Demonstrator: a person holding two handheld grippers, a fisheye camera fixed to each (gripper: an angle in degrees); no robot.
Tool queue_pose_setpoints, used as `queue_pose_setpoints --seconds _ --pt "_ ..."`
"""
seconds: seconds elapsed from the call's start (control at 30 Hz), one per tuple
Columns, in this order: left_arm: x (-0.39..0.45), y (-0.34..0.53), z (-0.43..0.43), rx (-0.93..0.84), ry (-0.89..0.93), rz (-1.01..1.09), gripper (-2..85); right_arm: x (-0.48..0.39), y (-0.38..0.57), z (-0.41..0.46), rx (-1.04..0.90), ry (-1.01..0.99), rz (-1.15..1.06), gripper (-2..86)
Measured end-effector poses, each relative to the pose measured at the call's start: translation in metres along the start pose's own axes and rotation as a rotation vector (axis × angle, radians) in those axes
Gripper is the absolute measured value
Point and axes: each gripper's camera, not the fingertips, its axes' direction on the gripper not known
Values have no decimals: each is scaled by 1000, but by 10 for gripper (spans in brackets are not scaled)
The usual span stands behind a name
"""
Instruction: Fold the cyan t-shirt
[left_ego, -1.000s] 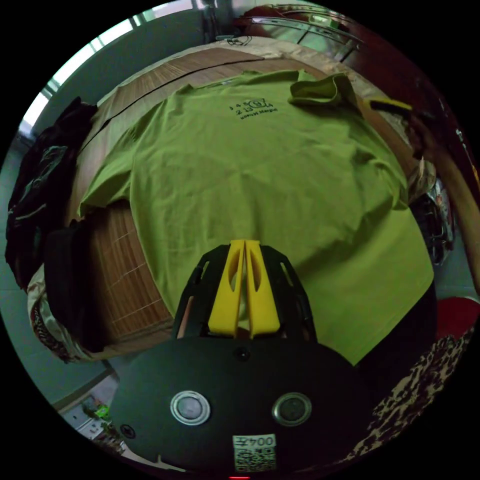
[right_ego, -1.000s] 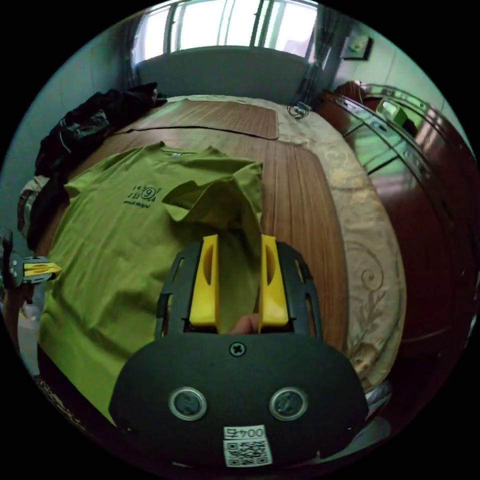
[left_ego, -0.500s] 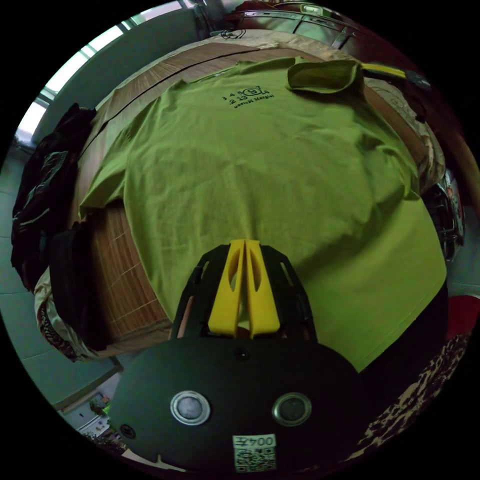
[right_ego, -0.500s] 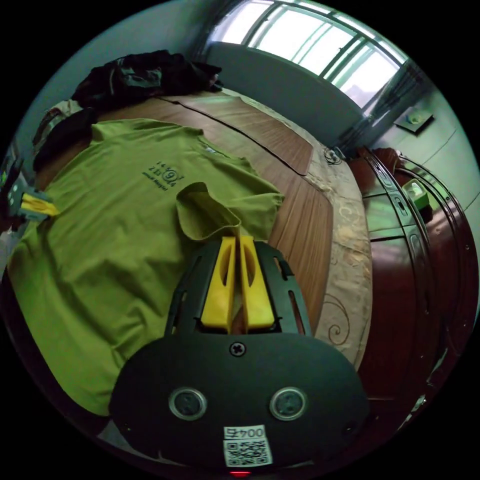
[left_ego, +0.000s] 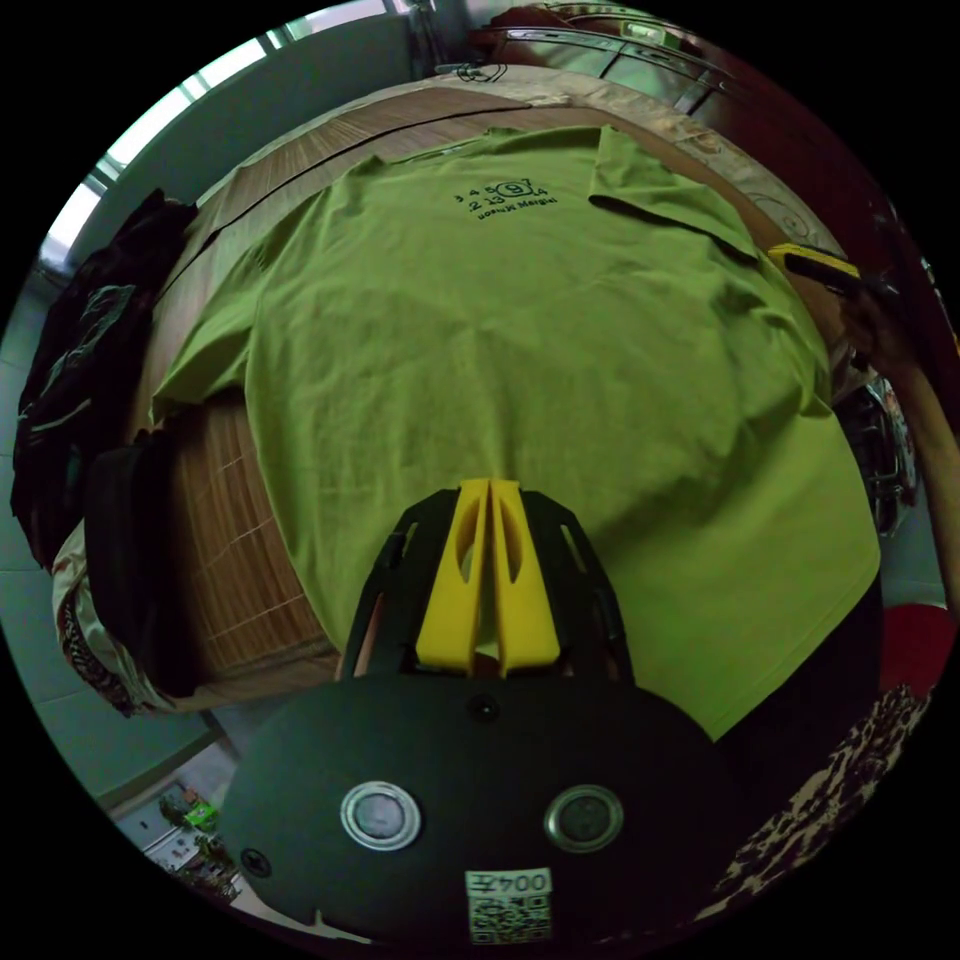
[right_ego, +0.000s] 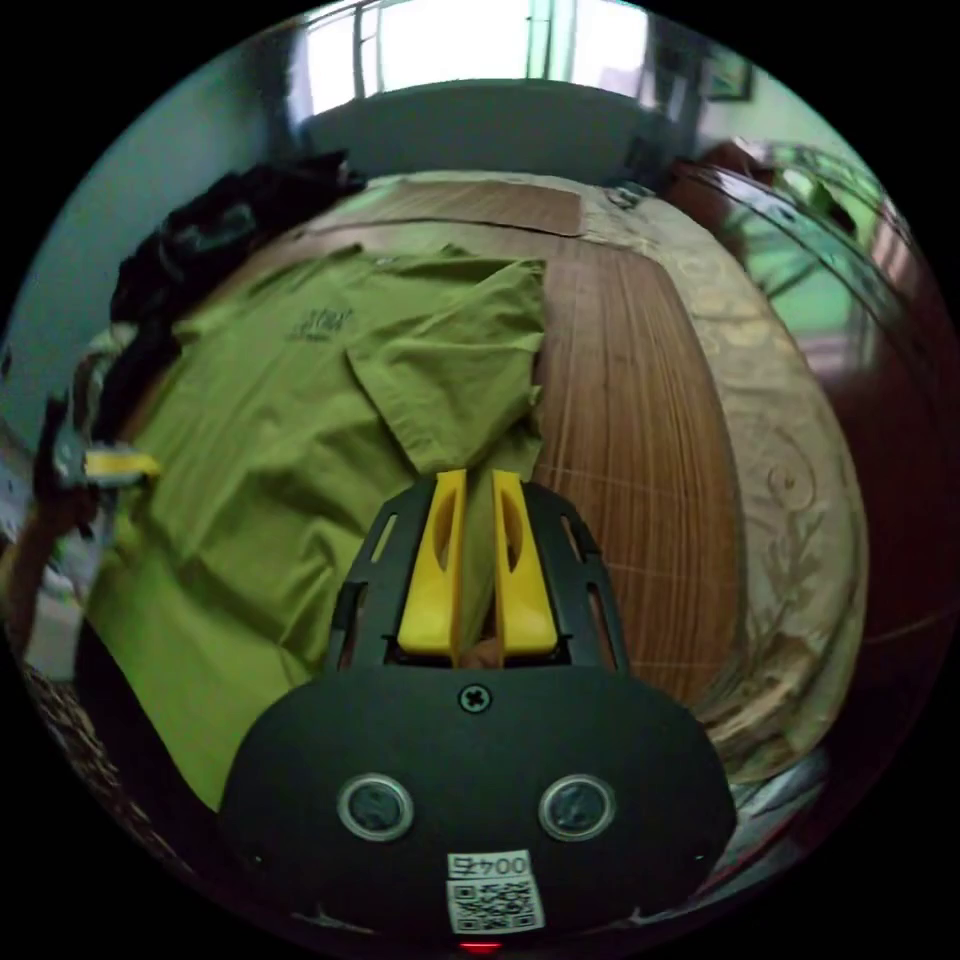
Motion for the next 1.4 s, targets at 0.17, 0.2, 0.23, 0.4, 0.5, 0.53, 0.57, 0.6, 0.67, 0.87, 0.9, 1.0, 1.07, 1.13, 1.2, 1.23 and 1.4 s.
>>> queue_pose_setpoints --seconds 0.17,0.2,0.23,0.4,0.5,0.53,0.57,0.6,0.67,0.87,0.9,1.0,1.07,1.13,1.2,1.23,1.4 --pt "1 -9 -20 60 53 -9 8 29 -5 15 9 48 57 63" --pt "5 -14 -29 103 75 1 8 28 -7 17 6 78 27 64" --pt "8 -18 -32 119 83 10 8 26 -13 22 -3 135 -39 66" --pt "39 -56 -11 81 147 75 8 28 -38 38 -23 239 -299 75" --pt "55 -60 5 59 96 110 8 36 -50 50 -87 204 -415 83" --pt "57 -60 5 60 86 114 8 39 -53 55 -115 185 -453 84" --pt "59 -59 6 66 76 117 8 42 -56 60 -135 162 -479 85" --pt "59 -59 7 70 77 114 8 43 -57 61 -140 150 -484 83" --pt "56 -61 8 69 97 99 8 52 -63 67 -141 81 -449 61" --pt "47 -66 15 63 167 52 7 90 -56 74 -102 24 -153 2" --pt "48 -67 16 67 169 51 7 95 -54 74 -97 8 -115 2" --pt "50 -69 18 71 168 54 7 111 -44 74 -64 -25 18 0" --pt "50 -71 19 70 170 53 7 117 -39 72 -40 23 84 -2" --pt "51 -72 21 70 175 51 7 115 -36 61 35 11 108 -3" --pt "51 -74 24 75 183 46 7 103 -37 51 111 -21 83 -3" --pt "51 -74 24 77 186 42 7 90 -39 48 134 -48 30 -3" --pt "54 -80 29 74 198 30 9 74 -45 98 -141 128 -14 13"
